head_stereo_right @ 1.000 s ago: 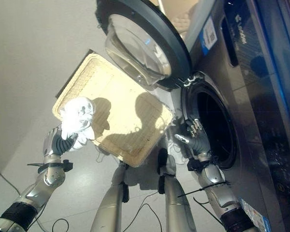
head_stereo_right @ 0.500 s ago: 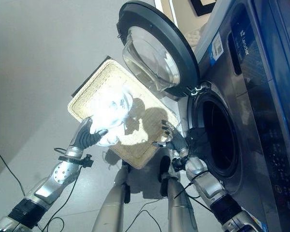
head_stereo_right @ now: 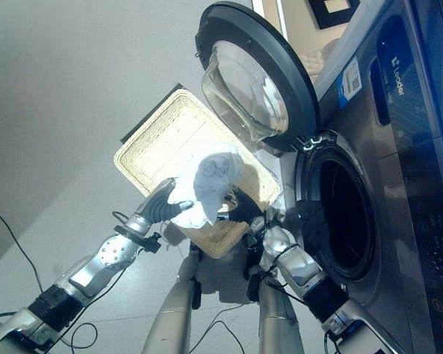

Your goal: Put the clothes into the washing machine.

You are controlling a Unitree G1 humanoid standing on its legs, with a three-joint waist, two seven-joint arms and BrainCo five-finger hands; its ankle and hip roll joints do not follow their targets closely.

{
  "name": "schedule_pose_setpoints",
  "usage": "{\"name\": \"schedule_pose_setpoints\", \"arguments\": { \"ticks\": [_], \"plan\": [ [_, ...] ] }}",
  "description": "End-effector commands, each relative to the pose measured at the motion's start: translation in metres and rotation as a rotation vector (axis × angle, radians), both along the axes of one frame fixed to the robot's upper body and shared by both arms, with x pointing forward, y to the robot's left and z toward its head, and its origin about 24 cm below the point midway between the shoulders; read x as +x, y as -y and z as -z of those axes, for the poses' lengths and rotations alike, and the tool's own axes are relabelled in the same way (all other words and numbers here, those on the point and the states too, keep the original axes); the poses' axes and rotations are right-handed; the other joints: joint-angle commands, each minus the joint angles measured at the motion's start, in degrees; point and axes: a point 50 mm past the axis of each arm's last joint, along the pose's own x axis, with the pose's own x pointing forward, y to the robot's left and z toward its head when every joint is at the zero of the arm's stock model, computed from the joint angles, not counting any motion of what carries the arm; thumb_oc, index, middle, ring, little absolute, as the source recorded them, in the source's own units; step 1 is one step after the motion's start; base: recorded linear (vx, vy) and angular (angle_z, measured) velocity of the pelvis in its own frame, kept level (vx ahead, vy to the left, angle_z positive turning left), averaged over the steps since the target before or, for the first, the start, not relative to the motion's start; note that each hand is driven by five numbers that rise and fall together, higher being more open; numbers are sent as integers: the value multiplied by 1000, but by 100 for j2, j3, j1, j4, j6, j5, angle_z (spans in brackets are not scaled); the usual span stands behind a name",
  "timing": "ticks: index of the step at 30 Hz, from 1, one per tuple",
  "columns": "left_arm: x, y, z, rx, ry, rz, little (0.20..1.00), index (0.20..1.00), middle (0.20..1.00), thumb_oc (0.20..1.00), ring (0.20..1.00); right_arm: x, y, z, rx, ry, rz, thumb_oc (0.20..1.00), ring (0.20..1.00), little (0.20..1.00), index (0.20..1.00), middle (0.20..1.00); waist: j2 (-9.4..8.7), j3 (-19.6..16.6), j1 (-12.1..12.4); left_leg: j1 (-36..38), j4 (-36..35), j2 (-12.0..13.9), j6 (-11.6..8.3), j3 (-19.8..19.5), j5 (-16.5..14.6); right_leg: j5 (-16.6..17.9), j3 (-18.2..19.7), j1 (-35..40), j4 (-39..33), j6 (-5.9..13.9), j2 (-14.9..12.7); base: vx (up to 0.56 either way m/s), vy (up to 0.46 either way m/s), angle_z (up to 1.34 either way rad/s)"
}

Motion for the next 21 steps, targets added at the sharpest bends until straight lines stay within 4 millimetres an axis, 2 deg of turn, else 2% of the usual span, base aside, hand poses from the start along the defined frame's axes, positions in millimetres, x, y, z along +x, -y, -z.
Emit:
{"name": "schedule_pose_setpoints", "arguments": {
  "ticks": [1,6,13,18,21],
  "plan": [
    [-7,20,-30,-102,95,151,200,200,200,200,200,-4,-13,-10,45,30,-72,1000,1000,1000,1000,1000,-27,-80,-154,227,101,-473,277,347,-546,910,-62,648,-1486,657,162,0,0,0],
    [-9,31,-19,-96,1,224,200,200,200,200,200,-4,-14,-6,59,0,-77,1000,1000,1000,1000,1000,-45,-80,-187,239,29,-472,283,387,-528,992,-47,636,-1586,692,159,0,0,0],
    [-12,42,4,-43,-135,277,200,200,200,200,200,-6,-17,1,200,-123,-150,1000,1000,1000,1000,1000,-90,-80,-195,239,-46,-456,281,448,-515,1110,-79,615,-1710,753,130,0,0,0],
    [-6,35,10,-92,-158,202,200,200,200,200,200,-3,-14,5,174,-146,-152,1000,1000,1000,1000,1000,-121,-80,-166,263,-65,-454,278,455,-517,1134,-122,627,-1723,778,100,0,0,0],
    [0,22,9,-202,-141,101,200,200,200,200,200,1,-4,9,137,-149,-97,1000,1000,1000,1000,1000,-141,-80,-154,269,-57,-448,268,466,-523,1163,-163,635,-1750,792,71,0,0,0]
  ]
}}
